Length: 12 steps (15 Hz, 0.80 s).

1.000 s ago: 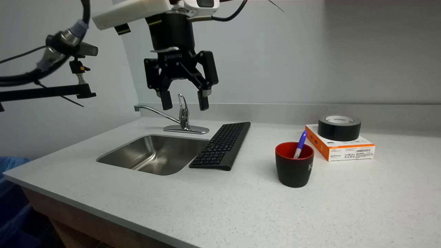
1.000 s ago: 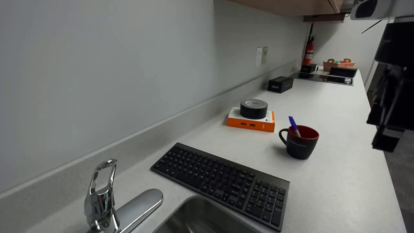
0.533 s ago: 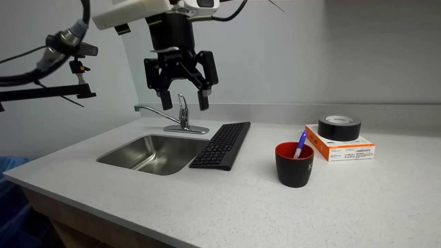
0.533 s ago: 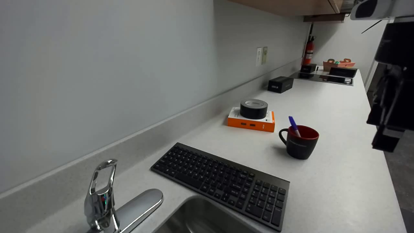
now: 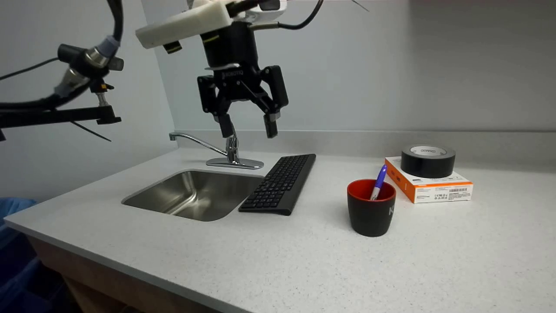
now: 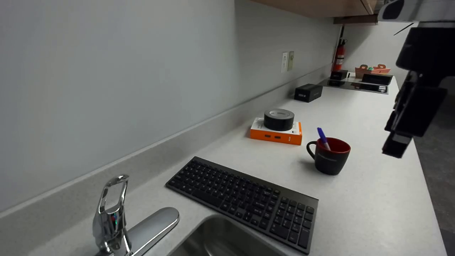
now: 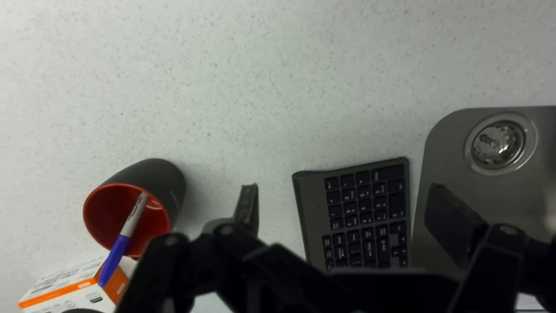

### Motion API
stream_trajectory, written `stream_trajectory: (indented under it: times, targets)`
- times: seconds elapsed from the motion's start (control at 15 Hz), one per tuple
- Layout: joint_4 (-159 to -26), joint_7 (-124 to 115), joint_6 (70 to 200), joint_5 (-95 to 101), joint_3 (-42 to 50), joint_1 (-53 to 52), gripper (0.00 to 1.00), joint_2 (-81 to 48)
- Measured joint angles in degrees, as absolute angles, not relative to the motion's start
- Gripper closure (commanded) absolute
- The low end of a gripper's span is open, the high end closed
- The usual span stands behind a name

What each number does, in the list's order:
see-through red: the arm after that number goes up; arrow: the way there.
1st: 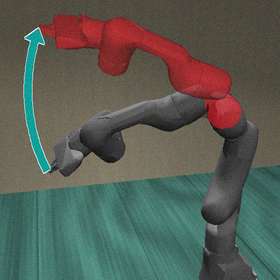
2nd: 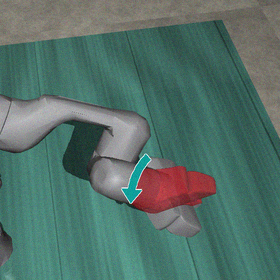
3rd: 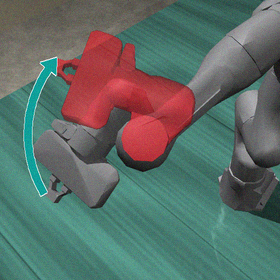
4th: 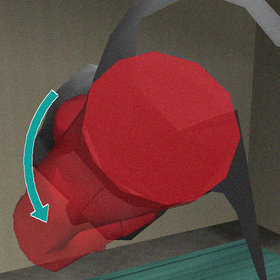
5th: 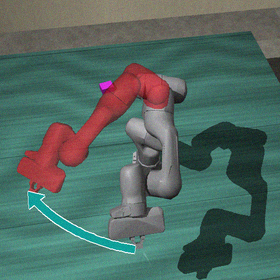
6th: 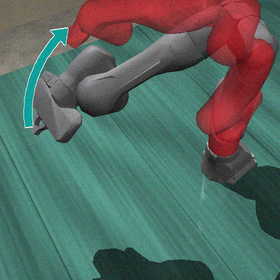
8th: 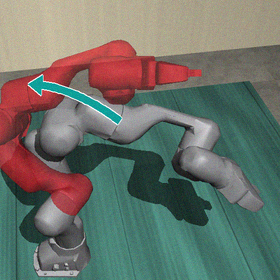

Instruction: Remove the pen from the mug and put it on the counter

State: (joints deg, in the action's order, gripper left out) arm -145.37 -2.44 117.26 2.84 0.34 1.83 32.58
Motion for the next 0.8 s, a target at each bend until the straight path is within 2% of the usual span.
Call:
stream_trajectory:
  times: [0.53,0.8]
  targets:
    - [-144.52,-4.1,133.27,3.04,6.62,10.31,0.0,24.97]
    - [-143.04,-1.85,133.27,0.67,10.23,11.5,0.0,22.51]
